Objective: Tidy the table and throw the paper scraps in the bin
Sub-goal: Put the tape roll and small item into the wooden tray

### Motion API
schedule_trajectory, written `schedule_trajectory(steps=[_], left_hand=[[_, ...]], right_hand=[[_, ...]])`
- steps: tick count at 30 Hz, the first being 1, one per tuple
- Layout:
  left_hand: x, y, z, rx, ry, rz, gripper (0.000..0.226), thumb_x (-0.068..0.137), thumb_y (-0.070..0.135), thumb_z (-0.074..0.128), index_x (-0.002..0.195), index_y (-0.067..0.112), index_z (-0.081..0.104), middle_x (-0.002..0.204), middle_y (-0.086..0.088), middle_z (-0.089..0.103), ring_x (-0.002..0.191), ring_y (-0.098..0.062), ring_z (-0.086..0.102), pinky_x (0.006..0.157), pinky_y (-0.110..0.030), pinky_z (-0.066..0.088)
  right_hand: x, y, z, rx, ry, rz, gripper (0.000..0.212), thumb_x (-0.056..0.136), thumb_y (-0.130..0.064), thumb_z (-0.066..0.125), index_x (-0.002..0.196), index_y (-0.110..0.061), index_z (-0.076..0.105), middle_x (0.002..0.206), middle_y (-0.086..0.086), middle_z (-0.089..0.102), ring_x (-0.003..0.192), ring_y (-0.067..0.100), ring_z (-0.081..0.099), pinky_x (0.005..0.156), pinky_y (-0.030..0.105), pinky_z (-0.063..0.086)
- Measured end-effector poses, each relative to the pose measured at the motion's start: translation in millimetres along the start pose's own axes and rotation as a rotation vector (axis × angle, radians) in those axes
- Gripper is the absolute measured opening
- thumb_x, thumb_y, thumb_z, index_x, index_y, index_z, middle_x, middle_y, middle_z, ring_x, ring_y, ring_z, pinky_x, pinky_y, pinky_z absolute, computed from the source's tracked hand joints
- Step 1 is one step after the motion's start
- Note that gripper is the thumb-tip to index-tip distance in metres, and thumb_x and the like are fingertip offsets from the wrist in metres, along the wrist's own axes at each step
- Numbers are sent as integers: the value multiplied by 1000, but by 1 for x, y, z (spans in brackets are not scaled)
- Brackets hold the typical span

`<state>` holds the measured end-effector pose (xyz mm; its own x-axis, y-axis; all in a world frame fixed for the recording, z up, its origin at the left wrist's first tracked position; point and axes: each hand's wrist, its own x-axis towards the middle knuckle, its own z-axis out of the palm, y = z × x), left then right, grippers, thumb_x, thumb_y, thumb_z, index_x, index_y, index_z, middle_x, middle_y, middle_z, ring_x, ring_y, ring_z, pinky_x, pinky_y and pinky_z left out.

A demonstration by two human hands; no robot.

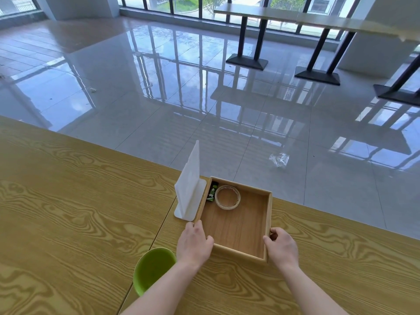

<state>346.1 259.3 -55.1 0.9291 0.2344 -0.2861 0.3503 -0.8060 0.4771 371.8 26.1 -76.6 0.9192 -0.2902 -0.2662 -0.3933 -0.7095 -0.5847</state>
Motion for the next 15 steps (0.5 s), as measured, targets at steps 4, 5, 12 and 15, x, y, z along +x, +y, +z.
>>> schedule_trajectory(steps=[4, 5, 12, 15], left_hand=[[-1, 1, -1, 9, -18, 14, 50, 91, 32, 52, 136, 12, 43, 128, -7, 51, 109, -19, 55, 85, -26, 42], [-1, 1, -1, 10, -23, 18, 52, 91, 32, 52, 137, 12, 42, 130, -8, 50, 111, -19, 55, 87, -27, 43], [-4, 3, -4, 144, -2, 138, 58, 92, 35, 49, 142, 12, 32, 132, -7, 47, 113, -19, 50, 91, -28, 44], [-5, 4, -5, 234, 10, 192, 64, 92, 38, 48, 147, 12, 26, 140, -10, 43, 124, -22, 46, 100, -32, 42]], right_hand=[[-1, 1, -1, 17, -7, 6, 38, 92, -22, 64, 126, -7, 60, 118, 10, 67, 111, 28, 60, 91, 37, 49], [-1, 1, -1, 19, -12, 7, 38, 92, -23, 64, 127, -7, 60, 119, 10, 67, 111, 28, 60, 91, 38, 49], [-7, -6, -9, 0, 20, -39, 35, 92, -24, 64, 123, -8, 61, 105, 5, 65, 95, 21, 59, 81, 32, 48], [-10, -10, -16, -29, 40, -91, 36, 91, -21, 65, 125, -9, 59, 100, 4, 64, 90, 19, 60, 76, 31, 48]])
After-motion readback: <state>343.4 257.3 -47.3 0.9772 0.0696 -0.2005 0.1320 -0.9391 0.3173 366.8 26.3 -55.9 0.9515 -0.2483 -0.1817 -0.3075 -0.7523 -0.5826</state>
